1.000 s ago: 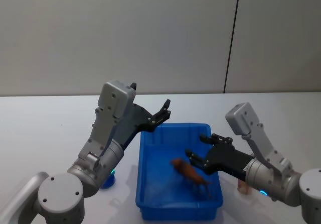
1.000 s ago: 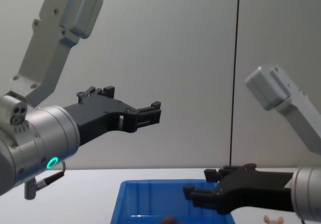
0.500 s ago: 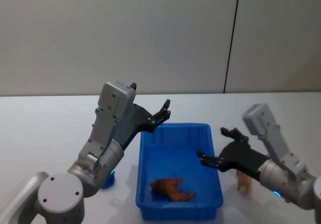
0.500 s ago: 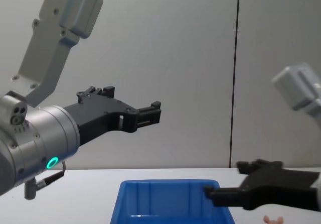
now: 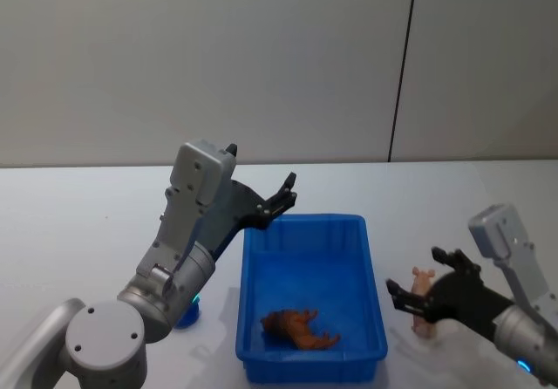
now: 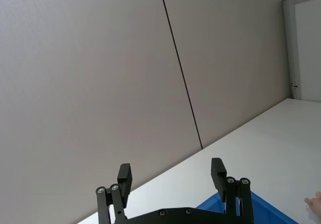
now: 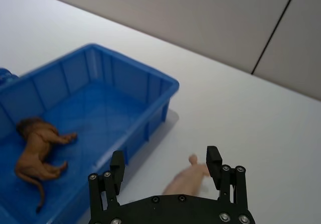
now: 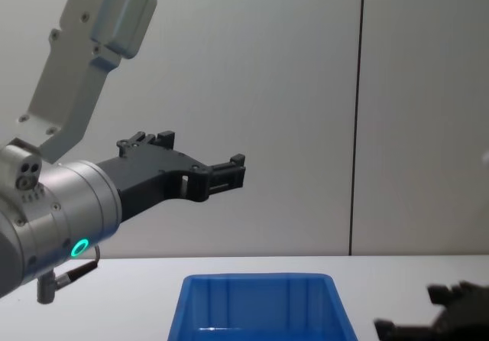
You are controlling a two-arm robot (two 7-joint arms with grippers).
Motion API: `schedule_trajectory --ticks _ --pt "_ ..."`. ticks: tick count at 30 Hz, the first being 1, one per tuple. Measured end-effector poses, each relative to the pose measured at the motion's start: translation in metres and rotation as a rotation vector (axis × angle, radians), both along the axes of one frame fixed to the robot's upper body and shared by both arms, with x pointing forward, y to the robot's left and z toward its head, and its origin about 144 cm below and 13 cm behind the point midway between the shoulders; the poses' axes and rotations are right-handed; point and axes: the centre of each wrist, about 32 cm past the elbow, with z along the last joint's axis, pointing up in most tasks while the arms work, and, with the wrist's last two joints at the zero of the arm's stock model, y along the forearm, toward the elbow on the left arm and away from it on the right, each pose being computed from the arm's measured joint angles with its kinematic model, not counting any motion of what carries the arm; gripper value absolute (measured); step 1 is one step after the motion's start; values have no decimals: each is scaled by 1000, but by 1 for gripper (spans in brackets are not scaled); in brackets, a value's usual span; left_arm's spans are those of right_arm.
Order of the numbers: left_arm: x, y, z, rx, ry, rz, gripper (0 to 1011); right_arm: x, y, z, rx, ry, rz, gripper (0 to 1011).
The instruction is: Pick up the two dolls from the table and place them into the box.
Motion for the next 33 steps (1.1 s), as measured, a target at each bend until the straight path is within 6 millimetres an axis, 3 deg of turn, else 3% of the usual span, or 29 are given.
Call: schedule_trajectory --ticks 19,33 --pt "0 0 0 0 0 0 1001 -18 -10 -29 -48 130 -72 1001" --pt "0 0 0 0 0 0 1001 -19 -4 -34 1 149 -73 1001"
